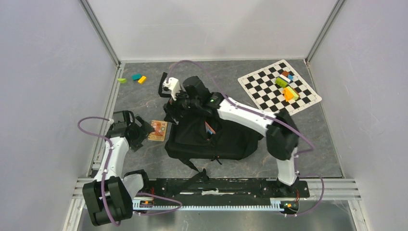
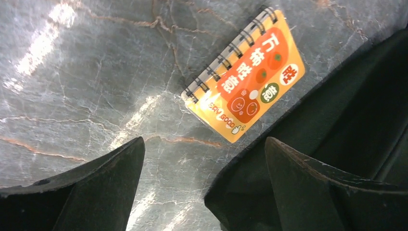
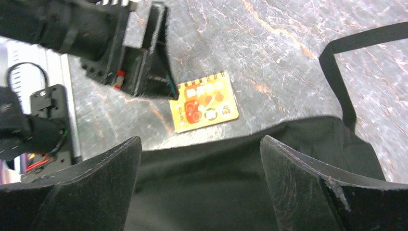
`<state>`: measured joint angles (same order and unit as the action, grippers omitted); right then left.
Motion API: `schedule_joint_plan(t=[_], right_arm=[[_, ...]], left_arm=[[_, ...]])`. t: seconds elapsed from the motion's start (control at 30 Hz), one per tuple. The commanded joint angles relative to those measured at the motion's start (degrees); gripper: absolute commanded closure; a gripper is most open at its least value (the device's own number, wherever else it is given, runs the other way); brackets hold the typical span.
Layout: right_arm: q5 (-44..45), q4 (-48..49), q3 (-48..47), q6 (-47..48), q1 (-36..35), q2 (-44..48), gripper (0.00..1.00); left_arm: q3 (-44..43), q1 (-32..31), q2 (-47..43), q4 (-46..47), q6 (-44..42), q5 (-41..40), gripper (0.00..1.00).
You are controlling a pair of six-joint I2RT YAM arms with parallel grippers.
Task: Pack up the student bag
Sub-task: Pick up the stationery from the center of the board.
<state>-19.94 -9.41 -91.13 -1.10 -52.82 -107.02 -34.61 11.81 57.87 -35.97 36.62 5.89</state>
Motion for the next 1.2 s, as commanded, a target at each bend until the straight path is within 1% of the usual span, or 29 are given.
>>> schedule_joint_plan(t=[0.0, 0.17, 0.2, 0.3, 0.4, 0.47, 0.53, 0.7, 0.83, 0.9, 0.97, 1.07, 1.17], right_arm=[[-3.32, -1.91, -11.54, 2.12, -0.09, -10.83, 0.02], [-4.0, -1.29, -19.31, 1.19, -0.31, -20.7, 0.02], [-4.03, -0.8, -20.11, -0.38, -0.3, -22.17, 0.02], [-4.04, 1.57, -22.07, -0.79, -0.44, -25.34, 0.02], [-3.84, 2.87, -24.24, -1.31, -0.44, -28.54, 0.02], [-4.22, 3.14, -24.88, -1.85, -0.44, -30.08, 0.02], [-4.67, 3.55, -24.08, -2.55, -0.44, -30.36, 0.03], [-4.32, 7.43, -18.17, -3.22, -0.53, -28.17, 0.03], [-0.31, 5.43, -19.53, -1.84, -0.49, -29.07, 0.04], [0.08, 4.49, -20.14, -1.77, -0.44, -29.63, 0.05], [0.07, 4.45, -19.04, -2.56, -0.44, -29.02, 0.06], [0.19, 5.81, -15.68, -3.46, -0.45, -26.68, 0.07], [1.31, 8.21, -11.67, -3.63, -0.44, -23.71, 0.07]], left_arm=[[3.32, 1.8, 0.21, 7.6, 7.32, 3.96, 0.0], [5.82, 1.92, 5.44, 15.21, 10.51, 5.85, 0.01], [6.02, 1.93, 6.72, 16.43, 10.79, 6.13, 0.03], [7.06, 1.92, 8.78, 20.56, 11.69, 6.97, 0.1], [7.4, 1.98, 10.25, 22.6, 11.89, 7.07, 0.18], [7.6, 1.98, 11.79, 23.64, 11.98, 7.38, 0.2], [7.67, 1.98, 13.69, 24.41, 11.98, 7.52, 0.21], [8.07, 1.89, 17.51, 26.03, 11.25, 6.73, 0.28], [6.45, 1.9, 21.32, 26.66, 9.69, 5.38, 0.33], [5.45, 1.89, 23.52, 27.36, 9.43, 5.26, 0.37], [4.62, 1.83, 26.2, 28.44, 9.6, 5.71, 0.45], [3.55, 1.73, 29.62, 29.01, 9.53, 5.5, 0.56], [2.96, 1.17, 32.13, 29.36, 9.46, 4.96, 0.64]])
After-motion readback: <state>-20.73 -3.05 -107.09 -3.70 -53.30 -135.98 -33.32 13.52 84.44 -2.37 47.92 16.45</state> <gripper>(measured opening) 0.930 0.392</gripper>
